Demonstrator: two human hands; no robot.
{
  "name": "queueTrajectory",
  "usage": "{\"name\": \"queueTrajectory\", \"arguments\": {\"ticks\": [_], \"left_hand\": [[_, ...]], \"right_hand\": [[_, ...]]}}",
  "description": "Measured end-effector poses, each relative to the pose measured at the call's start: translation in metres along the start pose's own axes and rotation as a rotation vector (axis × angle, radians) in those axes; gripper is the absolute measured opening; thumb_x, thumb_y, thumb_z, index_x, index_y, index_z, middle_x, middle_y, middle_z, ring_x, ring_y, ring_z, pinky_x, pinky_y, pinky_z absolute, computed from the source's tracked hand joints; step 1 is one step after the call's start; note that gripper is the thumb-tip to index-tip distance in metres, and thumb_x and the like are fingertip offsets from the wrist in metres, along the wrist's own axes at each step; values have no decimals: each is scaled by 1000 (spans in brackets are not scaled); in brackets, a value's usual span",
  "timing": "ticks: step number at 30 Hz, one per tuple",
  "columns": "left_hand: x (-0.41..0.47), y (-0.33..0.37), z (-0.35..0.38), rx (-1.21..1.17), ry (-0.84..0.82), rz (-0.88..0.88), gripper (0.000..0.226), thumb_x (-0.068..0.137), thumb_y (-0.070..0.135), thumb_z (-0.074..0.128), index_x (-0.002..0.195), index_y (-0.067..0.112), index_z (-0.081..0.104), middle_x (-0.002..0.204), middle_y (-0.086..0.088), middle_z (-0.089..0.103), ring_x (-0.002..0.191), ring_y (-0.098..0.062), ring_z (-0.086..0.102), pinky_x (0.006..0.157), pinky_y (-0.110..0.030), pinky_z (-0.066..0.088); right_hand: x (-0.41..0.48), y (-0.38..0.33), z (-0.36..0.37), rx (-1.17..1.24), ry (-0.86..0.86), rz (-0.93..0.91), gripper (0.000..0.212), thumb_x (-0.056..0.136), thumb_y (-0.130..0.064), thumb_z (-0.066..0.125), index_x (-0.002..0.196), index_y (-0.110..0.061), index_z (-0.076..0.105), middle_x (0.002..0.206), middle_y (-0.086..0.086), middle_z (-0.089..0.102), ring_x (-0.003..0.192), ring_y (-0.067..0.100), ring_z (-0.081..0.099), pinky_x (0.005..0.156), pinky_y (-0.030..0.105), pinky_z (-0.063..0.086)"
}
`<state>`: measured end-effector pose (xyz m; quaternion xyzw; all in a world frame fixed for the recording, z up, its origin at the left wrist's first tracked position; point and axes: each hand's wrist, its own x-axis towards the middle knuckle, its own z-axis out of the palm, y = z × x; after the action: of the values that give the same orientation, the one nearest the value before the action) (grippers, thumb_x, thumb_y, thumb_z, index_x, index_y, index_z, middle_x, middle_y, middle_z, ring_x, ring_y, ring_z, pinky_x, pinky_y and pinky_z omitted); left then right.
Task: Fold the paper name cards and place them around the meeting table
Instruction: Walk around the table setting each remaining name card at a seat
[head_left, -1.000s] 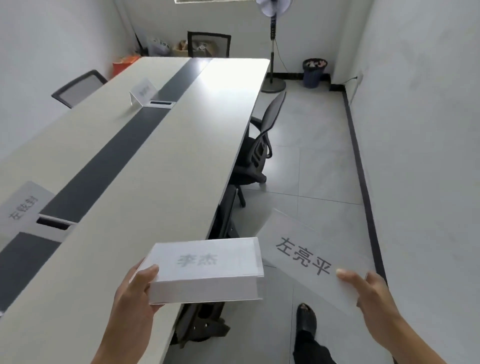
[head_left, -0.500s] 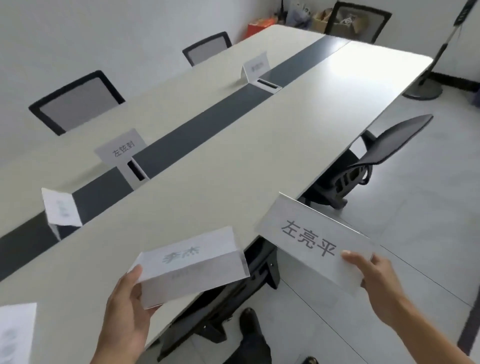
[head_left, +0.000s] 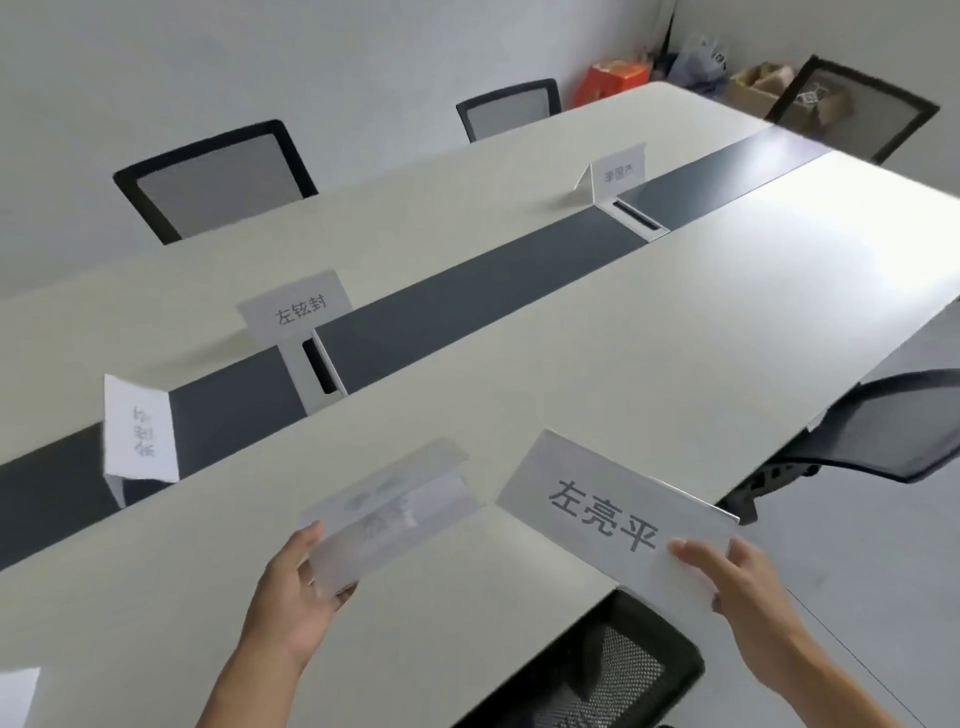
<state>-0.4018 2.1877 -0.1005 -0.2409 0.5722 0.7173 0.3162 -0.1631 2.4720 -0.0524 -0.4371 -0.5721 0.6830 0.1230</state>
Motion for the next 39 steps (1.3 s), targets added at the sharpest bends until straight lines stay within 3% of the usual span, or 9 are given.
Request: {"name": "queueTrajectory", "arguments": {"ticks": [5, 10, 13, 15, 19, 24, 29, 33, 39], "left_hand": [[74, 16, 6, -9, 10, 45, 18, 88, 17, 59, 105, 19, 64, 107, -8, 65, 98, -28, 60, 73, -37, 48], [119, 20, 7, 44, 156, 268, 66, 79, 6, 70, 138, 20, 43, 128, -9, 61, 113, -28, 60, 88, -42, 50], [134, 19, -5, 110, 148, 285, 78, 69, 6, 77, 137, 23, 43, 126, -8, 62, 114, -26, 60, 98, -44, 48], [140, 24, -12, 149, 95, 269, 84, 60, 9, 78, 136, 21, 43, 123, -7, 64, 110, -25, 61, 89, -39, 51], [149, 36, -32, 349, 13, 231, 94, 42, 20, 87, 127, 20, 46, 114, -8, 65, 101, -22, 63, 81, -34, 50], [154, 43, -44, 583, -7, 241, 71, 40, 16, 93, 100, 11, 54, 102, -11, 71, 92, -27, 68, 81, -40, 55], [164, 45, -43, 931, -21, 382, 50, 52, 8, 92, 85, 8, 54, 86, -5, 72, 80, -25, 67, 72, -35, 53], [186, 53, -35, 1163, 85, 524, 45, 56, 17, 90, 84, 7, 58, 88, -7, 70, 80, -33, 60, 71, -37, 47], [226, 77, -10, 1292, 145, 620, 43, 69, 16, 81, 109, 10, 65, 107, -13, 71, 95, -32, 63, 82, -33, 46]], "right_hand": [[33, -4, 32, -16, -47, 108, 25, 72, -22, 75, 89, -7, 66, 72, 3, 75, 58, 11, 68, 51, 23, 45], [69, -7, 50, -156, -110, 132, 51, 51, -36, 76, 96, -12, 68, 86, 4, 78, 72, 16, 73, 59, 28, 50], [88, -10, 58, -179, -128, 138, 36, 65, -21, 75, 99, -11, 69, 94, 5, 78, 81, 21, 74, 67, 36, 51], [99, -8, 61, -189, -137, 148, 32, 69, -19, 73, 100, -10, 69, 96, 6, 78, 79, 18, 74, 67, 37, 51], [108, -3, 68, -202, -160, 167, 56, 55, -35, 74, 105, -10, 68, 98, 5, 78, 85, 21, 74, 71, 37, 53], [107, 5, 71, -206, -167, 185, 19, 82, -11, 62, 100, -10, 68, 91, 3, 79, 76, 14, 74, 67, 36, 52], [103, 3, 68, -219, -147, 192, 15, 82, -9, 61, 95, -10, 70, 90, 3, 79, 74, 15, 74, 74, 41, 53], [101, 0, 65, -207, -120, 187, 36, 56, -23, 73, 90, -13, 73, 93, 7, 78, 83, 25, 72, 84, 49, 48], [102, -4, 62, -193, -144, 192, 51, 53, -47, 80, 96, -19, 76, 102, 9, 77, 88, 22, 74, 88, 50, 51]]}}
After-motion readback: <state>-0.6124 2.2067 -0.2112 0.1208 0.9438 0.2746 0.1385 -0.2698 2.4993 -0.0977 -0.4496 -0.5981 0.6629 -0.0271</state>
